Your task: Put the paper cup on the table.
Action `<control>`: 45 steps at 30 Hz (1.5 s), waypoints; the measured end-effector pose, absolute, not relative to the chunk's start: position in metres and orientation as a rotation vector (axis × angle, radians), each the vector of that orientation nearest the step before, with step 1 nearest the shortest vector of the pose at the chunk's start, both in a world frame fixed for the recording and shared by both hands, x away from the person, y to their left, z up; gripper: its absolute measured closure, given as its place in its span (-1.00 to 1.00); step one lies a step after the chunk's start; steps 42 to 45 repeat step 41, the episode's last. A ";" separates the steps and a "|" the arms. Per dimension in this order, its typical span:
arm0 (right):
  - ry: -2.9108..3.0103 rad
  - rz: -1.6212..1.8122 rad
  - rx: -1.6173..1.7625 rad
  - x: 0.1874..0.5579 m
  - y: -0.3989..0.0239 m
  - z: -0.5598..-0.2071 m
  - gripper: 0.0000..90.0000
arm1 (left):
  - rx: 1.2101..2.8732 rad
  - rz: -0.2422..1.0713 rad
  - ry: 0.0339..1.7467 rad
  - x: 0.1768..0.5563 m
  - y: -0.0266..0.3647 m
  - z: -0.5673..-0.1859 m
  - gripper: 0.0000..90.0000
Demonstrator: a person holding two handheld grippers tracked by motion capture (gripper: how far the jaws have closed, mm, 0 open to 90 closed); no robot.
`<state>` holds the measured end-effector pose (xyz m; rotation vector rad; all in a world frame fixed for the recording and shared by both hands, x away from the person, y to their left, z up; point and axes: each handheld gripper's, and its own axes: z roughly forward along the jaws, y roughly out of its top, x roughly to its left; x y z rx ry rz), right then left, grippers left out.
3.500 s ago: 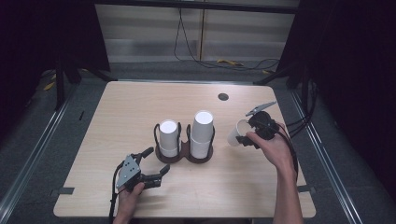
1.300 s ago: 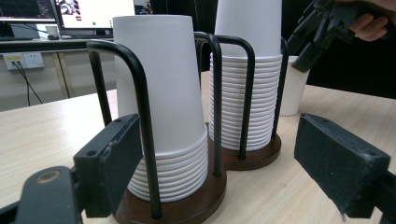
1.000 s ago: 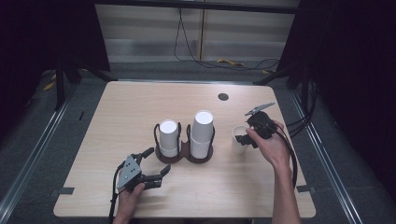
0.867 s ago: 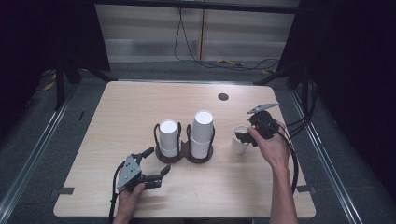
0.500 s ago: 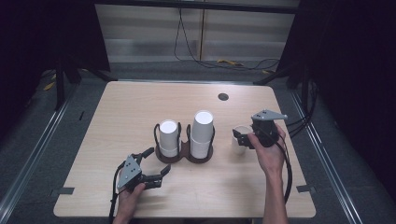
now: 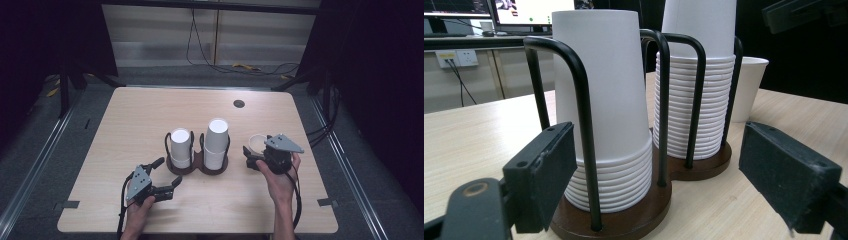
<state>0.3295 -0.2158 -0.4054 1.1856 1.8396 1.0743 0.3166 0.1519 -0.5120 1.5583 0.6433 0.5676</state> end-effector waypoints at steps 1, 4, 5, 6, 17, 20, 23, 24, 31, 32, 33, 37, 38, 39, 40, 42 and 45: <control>1.828 1.078 1.175 0.326 -0.213 -0.408 -0.69 | 1.562 0.571 0.643 0.316 0.152 -0.512 -0.66; 1.822 1.121 1.138 0.318 -0.207 -0.416 -0.69 | 1.570 0.573 0.651 0.317 0.151 -0.512 -0.66; 1.812 1.140 1.133 0.315 -0.204 -0.418 -0.69 | 1.569 0.569 0.656 0.318 0.151 -0.512 -0.66; 1.809 1.152 1.121 0.312 -0.201 -0.420 -0.70 | 1.570 0.570 0.658 0.318 0.151 -0.512 -0.66; 1.773 1.237 1.125 0.297 -0.183 -0.458 -0.69 | 1.567 0.579 0.654 0.316 0.151 -0.512 -0.66; 1.747 1.271 1.127 0.292 -0.179 -0.466 -0.69 | 1.551 0.589 0.670 0.316 0.152 -0.512 -0.66; 1.745 1.333 1.139 0.290 -0.173 -0.477 -0.69 | 1.542 0.580 0.671 0.316 0.153 -0.512 -0.66; 1.745 1.315 1.138 0.289 -0.170 -0.479 -0.69 | 1.537 0.581 0.674 0.315 0.153 -0.512 -0.66; 1.697 1.337 1.131 0.286 -0.153 -0.497 -0.69 | 1.516 0.598 0.680 0.314 0.153 -0.513 -0.66; 1.682 1.331 1.125 0.285 -0.151 -0.499 -0.69 | 1.516 0.603 0.682 0.314 0.153 -0.513 -0.66; 1.679 1.339 1.124 0.285 -0.149 -0.501 -0.67 | 1.520 0.609 0.678 0.314 0.153 -0.513 -0.66; 1.674 1.342 1.123 0.286 -0.148 -0.501 -0.67 | 1.520 0.607 0.681 0.313 0.153 -0.513 -0.66; 1.678 1.345 1.127 0.287 -0.148 -0.501 -0.67 | 1.518 0.603 0.680 0.314 0.153 -0.513 -0.66; 1.680 1.347 1.134 0.287 -0.149 -0.501 -0.67 | 1.518 0.603 0.680 0.314 0.153 -0.513 -0.66; 1.671 1.342 1.140 0.287 -0.149 -0.501 -0.68 | 1.520 0.604 0.679 0.314 0.153 -0.513 -0.66; 1.670 1.342 1.143 0.287 -0.149 -0.501 -0.69 | 1.520 0.608 0.680 0.313 0.153 -0.513 -0.66; 1.670 1.342 1.143 0.287 -0.149 -0.501 -0.69 | 1.520 0.608 0.680 0.313 0.153 -0.513 -0.66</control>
